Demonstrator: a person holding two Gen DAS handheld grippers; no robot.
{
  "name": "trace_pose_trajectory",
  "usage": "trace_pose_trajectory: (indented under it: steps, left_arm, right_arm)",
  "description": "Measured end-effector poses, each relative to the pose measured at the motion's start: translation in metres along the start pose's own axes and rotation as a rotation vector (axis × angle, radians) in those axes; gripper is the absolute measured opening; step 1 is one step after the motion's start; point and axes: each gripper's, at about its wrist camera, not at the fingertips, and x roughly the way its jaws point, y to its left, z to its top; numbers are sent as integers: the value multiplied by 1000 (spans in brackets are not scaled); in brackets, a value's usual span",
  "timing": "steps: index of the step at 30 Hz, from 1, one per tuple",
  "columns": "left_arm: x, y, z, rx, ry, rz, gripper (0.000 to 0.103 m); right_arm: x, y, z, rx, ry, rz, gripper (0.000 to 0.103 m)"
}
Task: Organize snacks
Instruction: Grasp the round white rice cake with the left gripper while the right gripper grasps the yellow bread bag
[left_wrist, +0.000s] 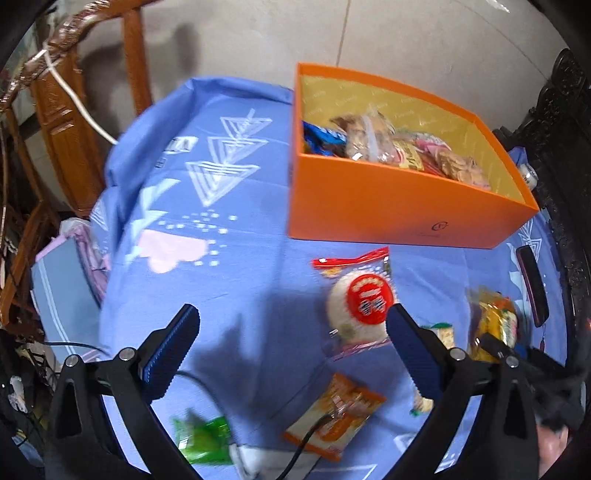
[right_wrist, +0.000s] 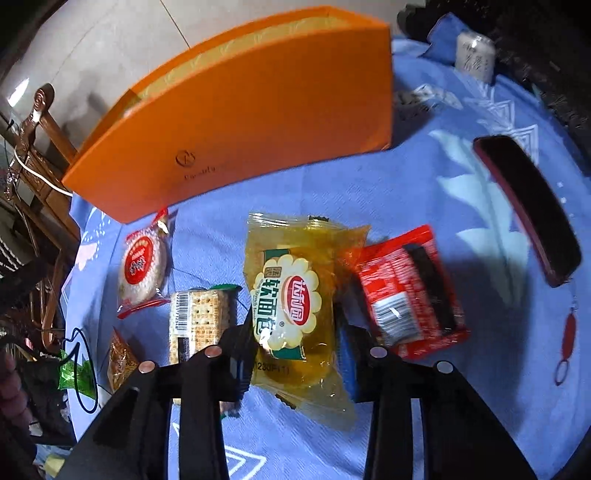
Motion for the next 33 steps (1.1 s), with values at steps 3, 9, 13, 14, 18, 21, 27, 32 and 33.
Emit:
trace_pose_trajectory:
  steps: [3,9,13,14,18,21,27,32,33]
  left_arm:
    - [29,-17,8,-18,59,-17,99]
    - [81,-56,9,4,142,29,99]
    - [105,-68,4,16,204,71,99]
    - [112,-68,1,8,236,61,99]
    - [113,-76,-3,39,227,58,99]
    - [107,-77,0,30,199,59,84]
    - [94,-84,9,38,186,6,71]
    - [63,-85,8,59,126,9,71]
    - [56,-85,9,65,109,14,71]
  right_arm:
    - [-15,1,-3,10,-15,17,38]
    - [-25,-12,-6,35,-13,41,38]
    - [-21,-13,-9,39,-14,45,38]
    - [-21,-13,-9,42,-16,47,38]
    - [-22,-12,-7,33,-23,41,38]
    - [-22,-13,-7,43,-17,42,38]
    - [-25,-13,-7,52,-26,39,38]
    - [-36,-8,-5,31,-56,37,38]
    - [-39,-7,-4,26,-66,36,38]
